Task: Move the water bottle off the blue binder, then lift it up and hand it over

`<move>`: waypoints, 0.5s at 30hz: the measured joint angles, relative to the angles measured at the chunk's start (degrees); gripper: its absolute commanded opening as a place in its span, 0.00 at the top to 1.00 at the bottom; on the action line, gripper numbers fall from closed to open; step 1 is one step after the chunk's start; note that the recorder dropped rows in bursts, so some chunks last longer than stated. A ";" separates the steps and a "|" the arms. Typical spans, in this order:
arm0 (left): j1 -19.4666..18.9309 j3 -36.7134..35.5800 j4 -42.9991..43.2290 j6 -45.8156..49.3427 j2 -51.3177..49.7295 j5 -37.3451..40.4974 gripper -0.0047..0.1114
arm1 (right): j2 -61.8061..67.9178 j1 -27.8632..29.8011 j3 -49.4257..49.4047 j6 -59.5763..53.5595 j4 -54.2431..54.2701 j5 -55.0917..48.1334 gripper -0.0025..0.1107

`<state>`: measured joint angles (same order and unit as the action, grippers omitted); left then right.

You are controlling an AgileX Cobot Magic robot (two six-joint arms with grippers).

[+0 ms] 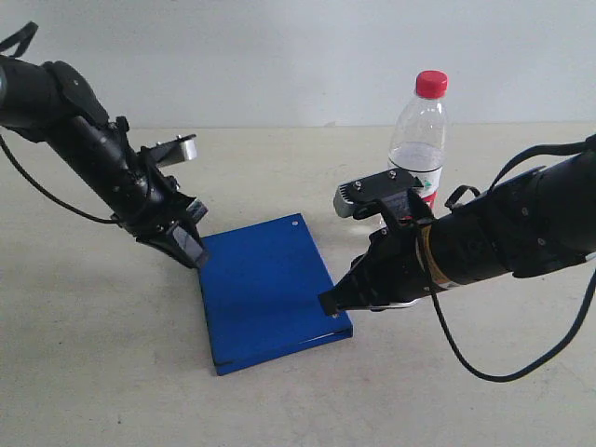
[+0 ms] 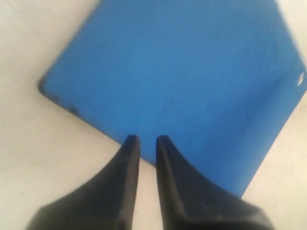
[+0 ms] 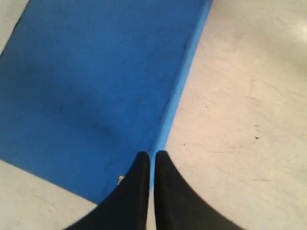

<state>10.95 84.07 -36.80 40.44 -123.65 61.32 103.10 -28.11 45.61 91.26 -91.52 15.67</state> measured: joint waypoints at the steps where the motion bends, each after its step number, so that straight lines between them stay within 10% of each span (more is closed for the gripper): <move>1: -0.18 -1.04 -0.77 -0.29 1.36 -1.49 0.85 | 0.00 0.00 0.00 0.15 0.00 -0.23 0.96; 7: -0.33 -12.67 -7.32 0.12 10.55 -15.68 0.85 | -0.22 0.00 0.00 0.36 1.01 -3.85 0.71; 15: -0.33 -30.70 -29.91 10.02 16.54 -32.17 0.85 | -0.22 0.00 0.00 0.36 3.89 -7.40 0.94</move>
<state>10.62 53.37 -66.70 50.46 -107.11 29.15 102.88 -28.11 45.61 91.62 -87.64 8.27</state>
